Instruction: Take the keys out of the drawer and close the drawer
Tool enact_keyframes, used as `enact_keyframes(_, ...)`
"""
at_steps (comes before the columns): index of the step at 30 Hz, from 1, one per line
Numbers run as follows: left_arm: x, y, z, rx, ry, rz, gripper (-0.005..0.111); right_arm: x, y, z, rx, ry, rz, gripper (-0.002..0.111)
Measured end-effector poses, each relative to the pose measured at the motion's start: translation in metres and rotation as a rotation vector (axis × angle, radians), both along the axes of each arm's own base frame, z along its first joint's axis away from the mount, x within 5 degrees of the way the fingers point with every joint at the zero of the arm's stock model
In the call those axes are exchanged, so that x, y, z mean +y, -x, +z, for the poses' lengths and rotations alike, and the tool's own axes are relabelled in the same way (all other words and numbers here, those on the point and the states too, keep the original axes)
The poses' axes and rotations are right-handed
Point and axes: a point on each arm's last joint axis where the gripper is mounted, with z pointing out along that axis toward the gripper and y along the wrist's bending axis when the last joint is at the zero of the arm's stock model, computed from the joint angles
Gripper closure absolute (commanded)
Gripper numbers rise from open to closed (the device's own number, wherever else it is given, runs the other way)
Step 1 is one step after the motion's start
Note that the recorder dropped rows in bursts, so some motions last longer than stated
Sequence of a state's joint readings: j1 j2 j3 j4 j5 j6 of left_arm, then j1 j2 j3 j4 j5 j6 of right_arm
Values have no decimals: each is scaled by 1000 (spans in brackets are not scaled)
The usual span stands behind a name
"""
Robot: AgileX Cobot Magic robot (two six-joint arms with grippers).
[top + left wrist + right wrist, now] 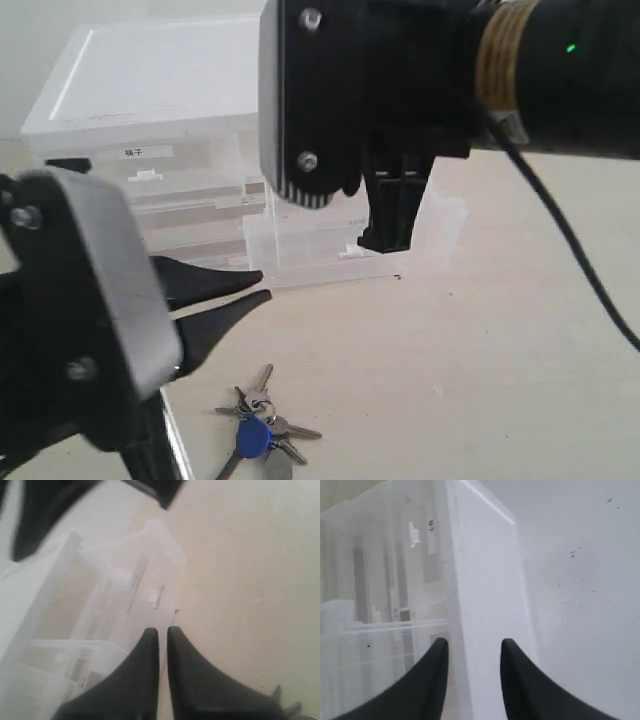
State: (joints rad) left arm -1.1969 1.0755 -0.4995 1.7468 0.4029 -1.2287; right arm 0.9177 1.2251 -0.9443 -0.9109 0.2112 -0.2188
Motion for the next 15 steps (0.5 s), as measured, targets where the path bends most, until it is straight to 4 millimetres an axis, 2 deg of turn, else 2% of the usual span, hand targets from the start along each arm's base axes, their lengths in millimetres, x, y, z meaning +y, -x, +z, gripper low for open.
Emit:
enact_keyframes(5,-28,-11,-16,39,-82,10,102,-12,9,18,-32,-65,-6,78)
enact_keyframes(7,-38,-16,-23,54,-111,12,102,-17,8,22,-27,-91,-32,84)
enact_keyframes(10,-54,-22,-34,78,-148,15,102,-33,-12,29,24,-187,-170,105)
enact_keyframes(11,-58,-23,-38,85,-157,20,102,-40,-22,30,45,-224,-228,108)
enact_keyframes(15,-67,-40,-46,31,-178,166,102,-66,-52,31,91,-344,-374,108)
